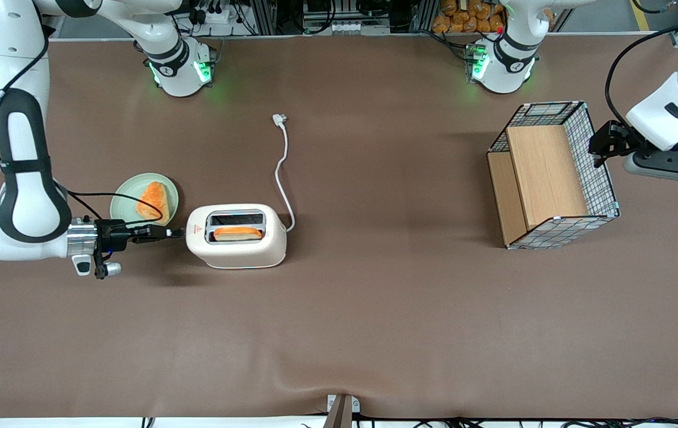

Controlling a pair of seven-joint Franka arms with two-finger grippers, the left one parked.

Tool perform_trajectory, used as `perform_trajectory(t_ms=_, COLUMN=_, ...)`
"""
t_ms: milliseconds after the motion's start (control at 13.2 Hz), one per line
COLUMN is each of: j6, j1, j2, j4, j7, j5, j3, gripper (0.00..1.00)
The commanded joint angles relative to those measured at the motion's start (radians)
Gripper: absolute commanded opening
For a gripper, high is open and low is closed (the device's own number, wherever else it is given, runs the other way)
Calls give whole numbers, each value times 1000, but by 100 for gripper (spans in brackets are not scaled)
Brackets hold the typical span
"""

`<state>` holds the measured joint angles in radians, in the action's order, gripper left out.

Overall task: Press toaster button with right arm
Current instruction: 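Push the toaster lever down with the right gripper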

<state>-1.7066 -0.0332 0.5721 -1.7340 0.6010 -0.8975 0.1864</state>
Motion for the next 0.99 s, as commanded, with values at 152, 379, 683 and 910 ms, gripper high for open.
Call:
perform_trajectory(t_ms=152, j6=1, j1=12, j2=57, j4=16, j7=39, j5=-27, j3=-5, gripper=0)
perform_trajectory(t_ms=379, j6=-10, j1=10, j2=74, j4=22, j7=42, j5=-26, j3=-5, gripper=0)
perform_trajectory(t_ms=683, j6=-19, j1=10, j2=90, j4=22, j7=48, j5=-23, j3=-4, gripper=0)
perform_trajectory(t_ms=910, j6=-59, j1=1, j2=104, j4=22, j7=48, j5=-18, j3=-4, gripper=0)
